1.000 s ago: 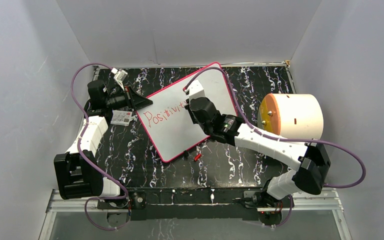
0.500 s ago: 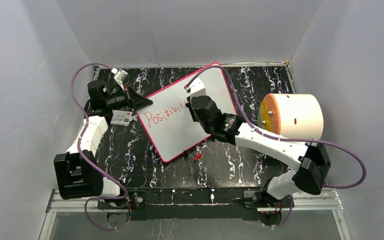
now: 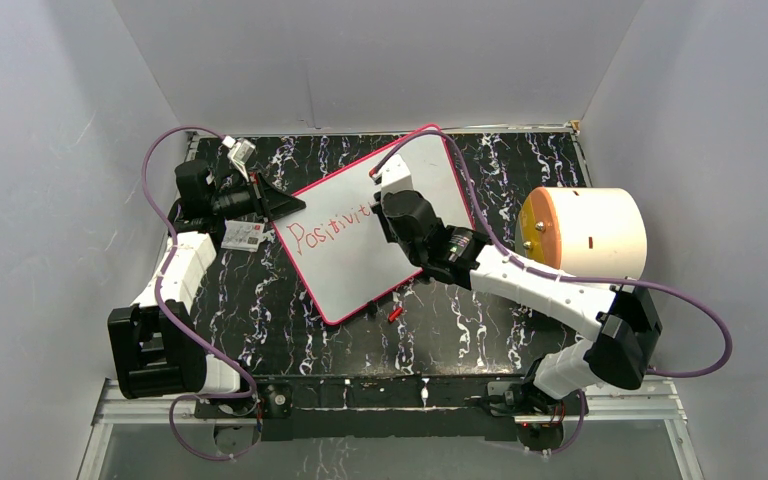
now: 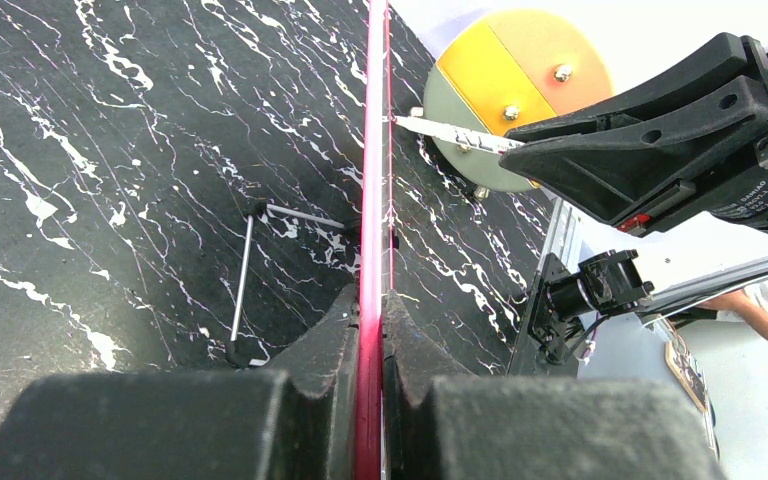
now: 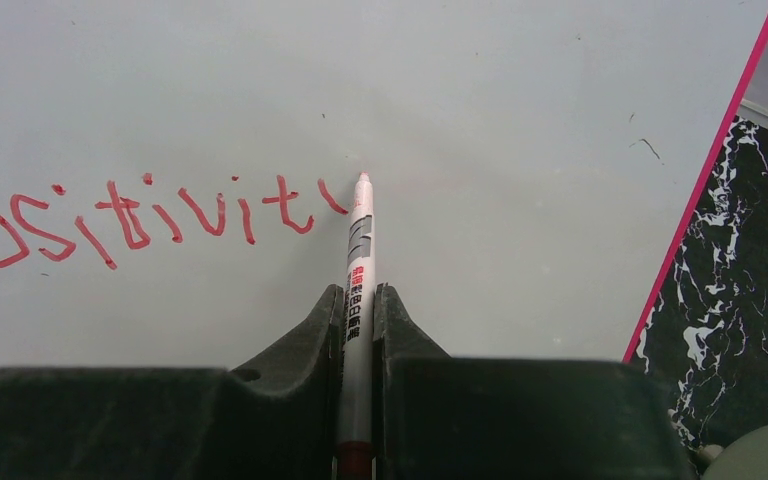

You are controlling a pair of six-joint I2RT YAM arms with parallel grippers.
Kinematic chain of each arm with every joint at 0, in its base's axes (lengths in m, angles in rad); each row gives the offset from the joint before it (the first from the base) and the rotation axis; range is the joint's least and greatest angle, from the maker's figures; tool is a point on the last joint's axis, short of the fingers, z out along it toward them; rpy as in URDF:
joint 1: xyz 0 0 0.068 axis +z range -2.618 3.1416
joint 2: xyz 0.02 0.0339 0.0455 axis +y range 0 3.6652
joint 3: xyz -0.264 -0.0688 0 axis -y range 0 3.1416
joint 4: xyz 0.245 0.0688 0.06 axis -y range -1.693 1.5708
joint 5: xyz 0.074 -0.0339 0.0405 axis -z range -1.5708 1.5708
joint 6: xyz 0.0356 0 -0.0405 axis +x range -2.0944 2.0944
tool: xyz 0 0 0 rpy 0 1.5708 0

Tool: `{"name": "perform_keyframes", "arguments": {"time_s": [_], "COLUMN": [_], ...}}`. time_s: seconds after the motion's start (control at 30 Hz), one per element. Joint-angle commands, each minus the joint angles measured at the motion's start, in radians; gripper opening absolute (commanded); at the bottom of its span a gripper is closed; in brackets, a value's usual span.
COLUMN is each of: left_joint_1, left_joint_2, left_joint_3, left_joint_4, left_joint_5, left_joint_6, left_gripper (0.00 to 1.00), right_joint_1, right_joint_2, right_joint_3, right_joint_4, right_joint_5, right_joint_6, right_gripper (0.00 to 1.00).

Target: Write a sentence on the whiteboard

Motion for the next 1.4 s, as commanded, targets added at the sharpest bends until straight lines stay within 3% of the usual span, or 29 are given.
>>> {"name": "perform_keyframes", "arguments": {"time_s": [0.0, 1.37], "left_joint_1": [-0.002, -0.002], "left_joint_2": [0.028, 0.025], "left_joint_3": [-0.016, -0.017], "left_joint_4": [-0.059, -0.059], "left_joint_5": [-0.109, -0.111], "left_joint_6": [0.085, 0.085], "left_gripper": [0.00, 0.00], "right_joint_1": [-0.008, -0.008], "right_joint_2": [0.006, -0.009], "right_joint_3": [0.013, 0.020], "right_joint_4": [0.042, -0.139], "right_joint_5": [-0.002, -0.118], "right_joint_6": [-0.004, 0.067], "right_gripper": [0.00, 0.00]}}
